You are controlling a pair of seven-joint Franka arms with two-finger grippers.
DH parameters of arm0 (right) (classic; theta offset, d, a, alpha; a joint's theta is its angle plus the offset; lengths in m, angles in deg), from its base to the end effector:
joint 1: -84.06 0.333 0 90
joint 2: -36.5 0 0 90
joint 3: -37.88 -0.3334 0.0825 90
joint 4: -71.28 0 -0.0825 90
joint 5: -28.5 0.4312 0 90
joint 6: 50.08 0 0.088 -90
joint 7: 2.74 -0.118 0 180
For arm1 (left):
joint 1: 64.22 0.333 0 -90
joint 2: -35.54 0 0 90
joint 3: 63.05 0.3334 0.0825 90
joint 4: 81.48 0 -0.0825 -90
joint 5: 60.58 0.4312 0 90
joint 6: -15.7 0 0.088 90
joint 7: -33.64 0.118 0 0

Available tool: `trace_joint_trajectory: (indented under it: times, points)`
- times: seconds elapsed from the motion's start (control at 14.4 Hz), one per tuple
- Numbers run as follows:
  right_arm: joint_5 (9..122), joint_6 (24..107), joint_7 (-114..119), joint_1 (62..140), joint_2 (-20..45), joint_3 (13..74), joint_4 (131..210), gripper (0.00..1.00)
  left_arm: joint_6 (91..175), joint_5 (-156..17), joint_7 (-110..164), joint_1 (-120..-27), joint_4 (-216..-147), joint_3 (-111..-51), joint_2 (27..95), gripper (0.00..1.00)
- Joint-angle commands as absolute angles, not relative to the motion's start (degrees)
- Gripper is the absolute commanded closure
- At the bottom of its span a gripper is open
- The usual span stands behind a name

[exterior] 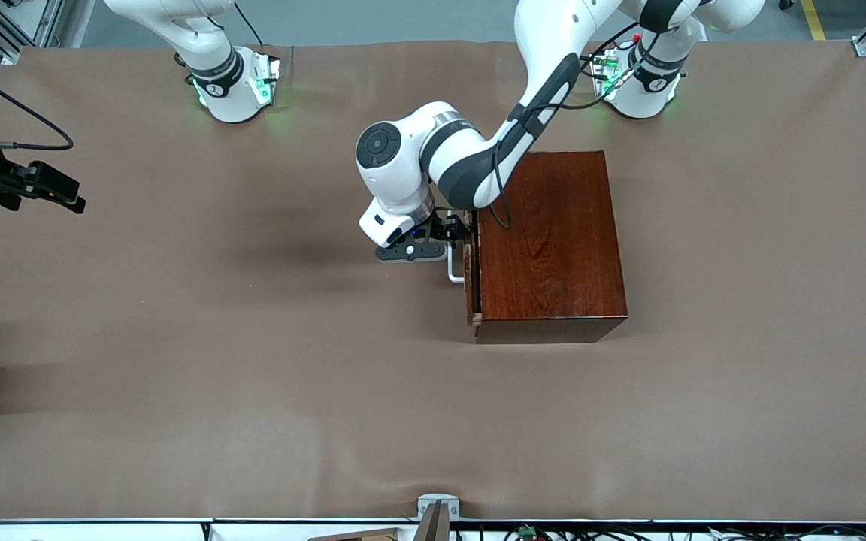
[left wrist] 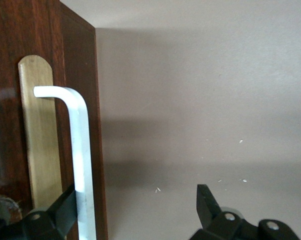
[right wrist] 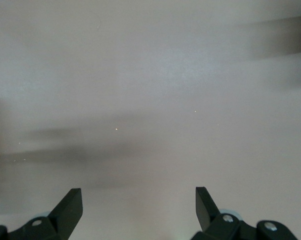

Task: Open drawer, take yellow block, close drawer
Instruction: 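Pull the drawer open with the left gripper while the right gripper approaches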

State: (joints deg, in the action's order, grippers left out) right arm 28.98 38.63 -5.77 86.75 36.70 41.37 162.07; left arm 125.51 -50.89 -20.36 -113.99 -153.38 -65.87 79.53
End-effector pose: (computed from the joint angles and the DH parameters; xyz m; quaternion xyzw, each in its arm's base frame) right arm 0.5974 -0.0074 0.6239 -0.9993 0.0334 0.0165 0.0040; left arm 0.4980 -0.6139 0.2759 -0.9967 0.0145 -0.0172 0.0781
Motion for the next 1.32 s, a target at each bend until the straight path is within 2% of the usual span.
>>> trace_joint_trajectory:
  times: [0.0, 0.42, 1.25]
  points:
    - [29.5, 38.5, -6.6, 86.6, 36.8, 41.4, 161.6, 0.0, 128.0, -49.9, -21.6, -114.8, -151.8, -65.9, 80.9, 0.0]
    - [29.5, 38.5, -6.6, 87.0, 36.6, 41.4, 161.3, 0.0, 132.4, -50.4, -21.5, -115.0, -151.8, -66.7, 81.7, 0.0]
    - [29.6, 38.3, -4.2, 86.9, 32.1, 41.3, 159.2, 0.0, 140.2, -53.4, -21.5, -115.0, -151.6, -68.8, 82.0, 0.0]
